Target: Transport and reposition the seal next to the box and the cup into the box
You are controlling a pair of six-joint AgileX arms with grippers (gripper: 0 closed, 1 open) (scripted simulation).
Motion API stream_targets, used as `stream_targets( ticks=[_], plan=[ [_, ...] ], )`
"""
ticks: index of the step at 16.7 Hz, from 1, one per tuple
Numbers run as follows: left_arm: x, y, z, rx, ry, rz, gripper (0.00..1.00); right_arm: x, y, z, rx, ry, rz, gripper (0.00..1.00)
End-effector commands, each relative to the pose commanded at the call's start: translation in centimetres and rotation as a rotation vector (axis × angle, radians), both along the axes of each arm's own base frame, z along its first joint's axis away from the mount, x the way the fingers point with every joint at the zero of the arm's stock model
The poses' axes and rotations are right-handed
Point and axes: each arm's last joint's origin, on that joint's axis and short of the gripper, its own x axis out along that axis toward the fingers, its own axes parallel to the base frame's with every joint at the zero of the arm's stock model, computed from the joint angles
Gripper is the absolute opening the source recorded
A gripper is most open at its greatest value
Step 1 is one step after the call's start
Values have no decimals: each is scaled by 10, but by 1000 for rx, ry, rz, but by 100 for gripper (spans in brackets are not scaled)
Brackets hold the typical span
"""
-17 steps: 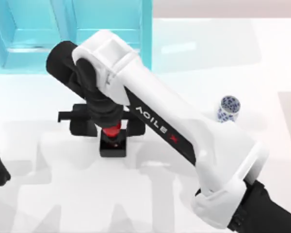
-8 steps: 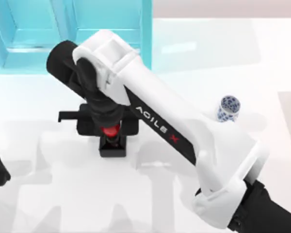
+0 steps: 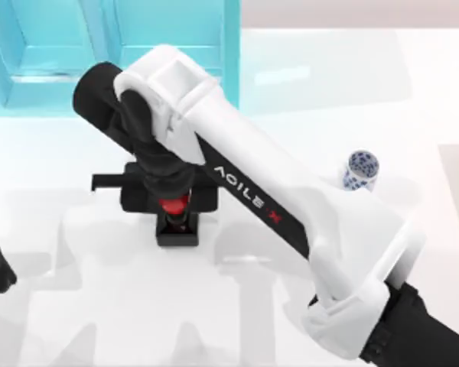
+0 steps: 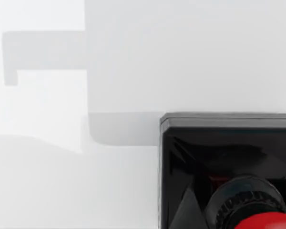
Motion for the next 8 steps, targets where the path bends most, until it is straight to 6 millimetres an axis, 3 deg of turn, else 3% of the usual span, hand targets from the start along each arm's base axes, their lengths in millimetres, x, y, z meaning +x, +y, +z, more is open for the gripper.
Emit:
stream_targets(
  ticks=[8],
  plan=[
    [0,0,0,0,0,0,100,20,-17,53,19,-18,-1,0]
  ],
)
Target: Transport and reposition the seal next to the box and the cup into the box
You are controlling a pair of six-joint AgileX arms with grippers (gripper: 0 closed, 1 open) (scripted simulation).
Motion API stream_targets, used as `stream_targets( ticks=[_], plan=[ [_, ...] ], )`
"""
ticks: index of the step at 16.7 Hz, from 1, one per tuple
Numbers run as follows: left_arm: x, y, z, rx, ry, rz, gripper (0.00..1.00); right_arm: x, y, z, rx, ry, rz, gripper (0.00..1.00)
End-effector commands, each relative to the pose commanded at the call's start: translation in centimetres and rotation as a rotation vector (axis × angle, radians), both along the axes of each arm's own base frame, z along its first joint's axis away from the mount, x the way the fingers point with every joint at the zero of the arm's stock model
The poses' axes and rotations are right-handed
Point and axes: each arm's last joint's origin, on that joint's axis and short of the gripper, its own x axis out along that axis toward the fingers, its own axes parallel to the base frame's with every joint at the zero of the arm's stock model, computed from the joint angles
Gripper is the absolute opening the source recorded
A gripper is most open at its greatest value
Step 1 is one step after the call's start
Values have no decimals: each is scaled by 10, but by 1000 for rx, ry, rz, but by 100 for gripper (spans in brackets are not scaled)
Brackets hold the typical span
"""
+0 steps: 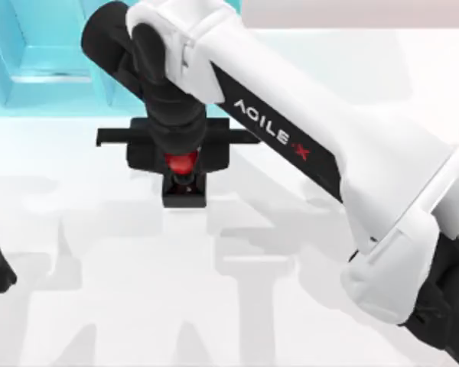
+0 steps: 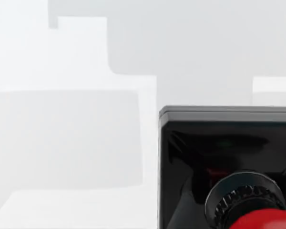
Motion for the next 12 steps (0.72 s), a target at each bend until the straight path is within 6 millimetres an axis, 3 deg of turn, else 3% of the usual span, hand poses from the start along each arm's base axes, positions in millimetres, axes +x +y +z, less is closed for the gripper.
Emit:
stream_targets(
  ticks=[4,9,12],
  plan=[
    [0,0,0,0,0,0,100,1,-27,17,-32,29,-3,0],
    [0,0,0,0,0,0,100,-13,-67,32,-43,40,-2,0],
    [0,0,0,0,0,0,100,-20,-81,42,-27,24,-1,0]
  ],
)
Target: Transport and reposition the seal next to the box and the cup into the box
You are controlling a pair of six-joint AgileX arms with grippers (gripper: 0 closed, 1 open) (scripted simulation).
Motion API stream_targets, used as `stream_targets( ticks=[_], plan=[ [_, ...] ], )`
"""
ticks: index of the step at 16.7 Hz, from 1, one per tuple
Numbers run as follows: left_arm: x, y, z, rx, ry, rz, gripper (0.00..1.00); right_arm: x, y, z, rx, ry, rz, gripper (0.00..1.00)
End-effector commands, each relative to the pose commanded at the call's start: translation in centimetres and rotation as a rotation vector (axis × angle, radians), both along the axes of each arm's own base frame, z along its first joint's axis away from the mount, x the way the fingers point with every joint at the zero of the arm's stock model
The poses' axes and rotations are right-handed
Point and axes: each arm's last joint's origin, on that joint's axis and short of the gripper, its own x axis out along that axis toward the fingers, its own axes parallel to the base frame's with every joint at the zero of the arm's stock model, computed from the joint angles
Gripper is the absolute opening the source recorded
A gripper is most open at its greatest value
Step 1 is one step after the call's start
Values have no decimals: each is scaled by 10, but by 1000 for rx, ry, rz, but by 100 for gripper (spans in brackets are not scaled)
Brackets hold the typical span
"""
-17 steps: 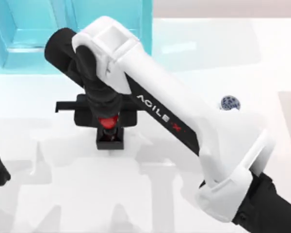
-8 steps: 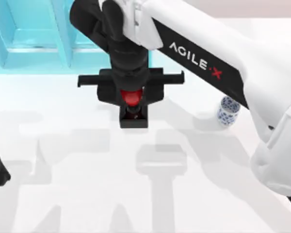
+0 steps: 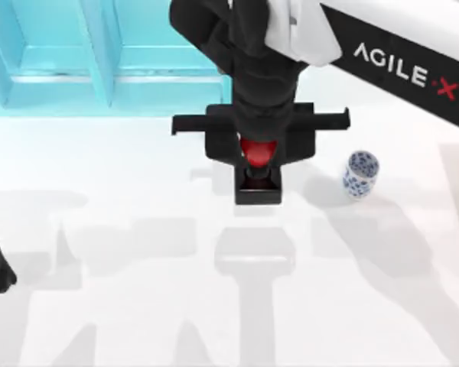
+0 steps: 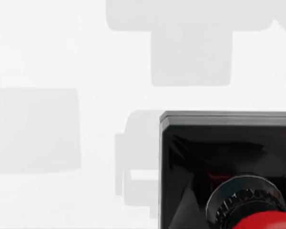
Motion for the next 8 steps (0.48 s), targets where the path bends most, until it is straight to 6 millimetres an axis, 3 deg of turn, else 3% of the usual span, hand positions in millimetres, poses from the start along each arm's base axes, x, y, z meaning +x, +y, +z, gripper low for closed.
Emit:
stream_targets(
  ticks=[6,8],
  plan=[
    [0,0,0,0,0,0,100,-3,0,0,0,0,4,0],
    [0,0,0,0,0,0,100,-4,-9,5,4,-1,7,0]
  ],
)
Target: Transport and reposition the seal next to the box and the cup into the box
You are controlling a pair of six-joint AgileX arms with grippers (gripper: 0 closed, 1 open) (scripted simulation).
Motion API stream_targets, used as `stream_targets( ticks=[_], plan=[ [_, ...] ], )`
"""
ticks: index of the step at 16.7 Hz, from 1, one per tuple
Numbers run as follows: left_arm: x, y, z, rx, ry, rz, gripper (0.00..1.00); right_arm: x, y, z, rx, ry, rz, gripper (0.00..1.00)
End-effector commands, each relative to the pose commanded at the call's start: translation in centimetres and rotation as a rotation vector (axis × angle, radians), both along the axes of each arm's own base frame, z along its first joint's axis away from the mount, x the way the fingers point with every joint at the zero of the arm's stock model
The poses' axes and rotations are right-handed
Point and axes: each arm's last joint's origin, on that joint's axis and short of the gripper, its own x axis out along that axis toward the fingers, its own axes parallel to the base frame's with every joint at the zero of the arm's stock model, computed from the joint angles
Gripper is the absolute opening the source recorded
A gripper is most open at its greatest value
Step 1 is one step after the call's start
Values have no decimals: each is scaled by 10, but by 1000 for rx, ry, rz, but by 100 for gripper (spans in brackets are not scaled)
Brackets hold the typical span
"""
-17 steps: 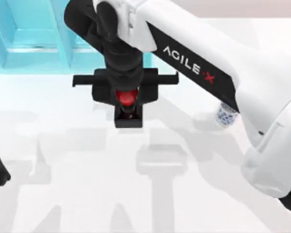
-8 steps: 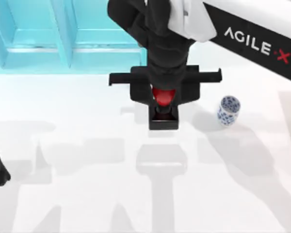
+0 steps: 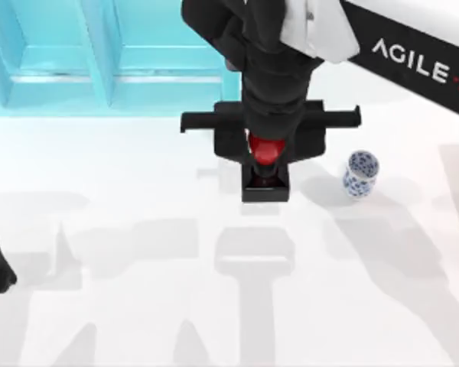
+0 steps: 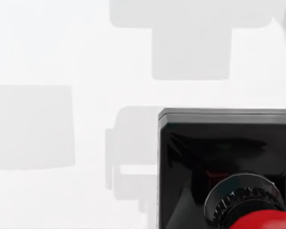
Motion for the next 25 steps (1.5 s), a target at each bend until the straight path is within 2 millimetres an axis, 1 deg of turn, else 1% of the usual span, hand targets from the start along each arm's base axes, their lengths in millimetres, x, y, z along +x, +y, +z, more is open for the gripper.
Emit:
stream_targets(
  ticks=[1,3,5,7,9,11,13,14,16,18,23,25],
  plan=[
    [0,0,0,0,0,0,100,-1,-9,5,4,-2,1,0],
    [0,0,0,0,0,0,100,-6,-34,19,14,-10,1,0],
    [0,0,0,0,0,0,100,-17,-68,32,19,-13,-1,0],
    [0,0,0,0,0,0,100,-34,-105,39,15,-5,-4,0],
    [0,0,0,0,0,0,100,-57,-142,40,10,6,-6,0],
    [0,0,0,0,0,0,100,-83,-175,36,7,16,-7,0],
    [0,0,0,0,0,0,100,-107,-201,30,9,17,-6,0],
    [0,0,0,0,0,0,100,-118,-211,26,12,15,-6,0],
    [0,0,0,0,0,0,100,-132,-224,20,16,11,-4,0],
    [0,0,0,0,0,0,100,-138,-230,18,19,8,-3,0],
    [0,0,0,0,0,0,100,-138,-229,16,16,13,-1,0],
    [0,0,0,0,0,0,100,-136,-228,8,18,12,2,0]
  ],
)
